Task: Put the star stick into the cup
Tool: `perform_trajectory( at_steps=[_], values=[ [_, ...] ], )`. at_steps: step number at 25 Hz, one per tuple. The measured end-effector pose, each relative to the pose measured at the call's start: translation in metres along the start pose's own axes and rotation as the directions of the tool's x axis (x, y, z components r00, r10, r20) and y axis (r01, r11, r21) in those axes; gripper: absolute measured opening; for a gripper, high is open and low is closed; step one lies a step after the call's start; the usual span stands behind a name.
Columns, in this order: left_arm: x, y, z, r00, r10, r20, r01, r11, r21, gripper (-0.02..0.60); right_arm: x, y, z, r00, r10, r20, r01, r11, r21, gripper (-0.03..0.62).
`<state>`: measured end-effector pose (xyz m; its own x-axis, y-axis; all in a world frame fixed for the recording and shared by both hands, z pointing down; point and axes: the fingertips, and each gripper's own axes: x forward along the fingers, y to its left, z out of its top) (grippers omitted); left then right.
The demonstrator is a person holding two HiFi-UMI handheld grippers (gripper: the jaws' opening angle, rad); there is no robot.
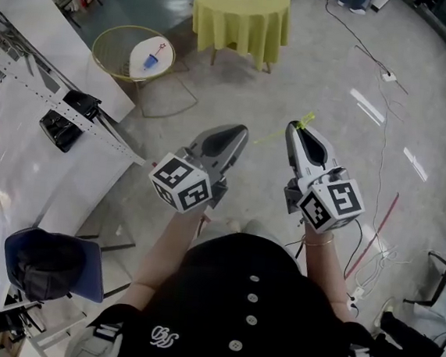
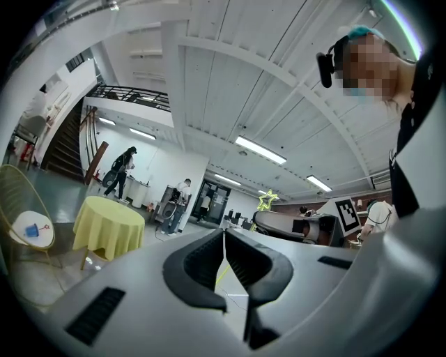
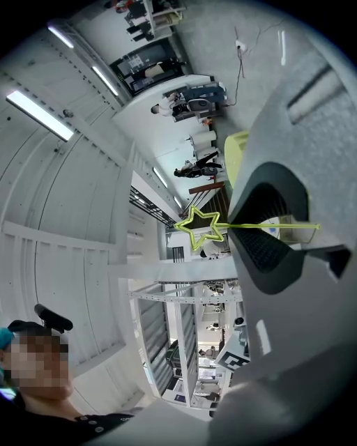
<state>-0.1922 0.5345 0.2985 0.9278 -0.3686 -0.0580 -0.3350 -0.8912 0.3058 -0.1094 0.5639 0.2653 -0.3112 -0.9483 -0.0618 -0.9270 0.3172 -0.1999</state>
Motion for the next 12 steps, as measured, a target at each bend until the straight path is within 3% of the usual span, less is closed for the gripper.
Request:
perform_trajectory(
  at_steps=[12],
  values=[
    [0.014,0.057,0.004,0.999,0.029,0.016,-0.028,0.999,-0.035,0.02,0.057,-0.012,-0.013,1.0,0.007,-0.025,-0.007,1.0,-0.004,0.015]
  ],
)
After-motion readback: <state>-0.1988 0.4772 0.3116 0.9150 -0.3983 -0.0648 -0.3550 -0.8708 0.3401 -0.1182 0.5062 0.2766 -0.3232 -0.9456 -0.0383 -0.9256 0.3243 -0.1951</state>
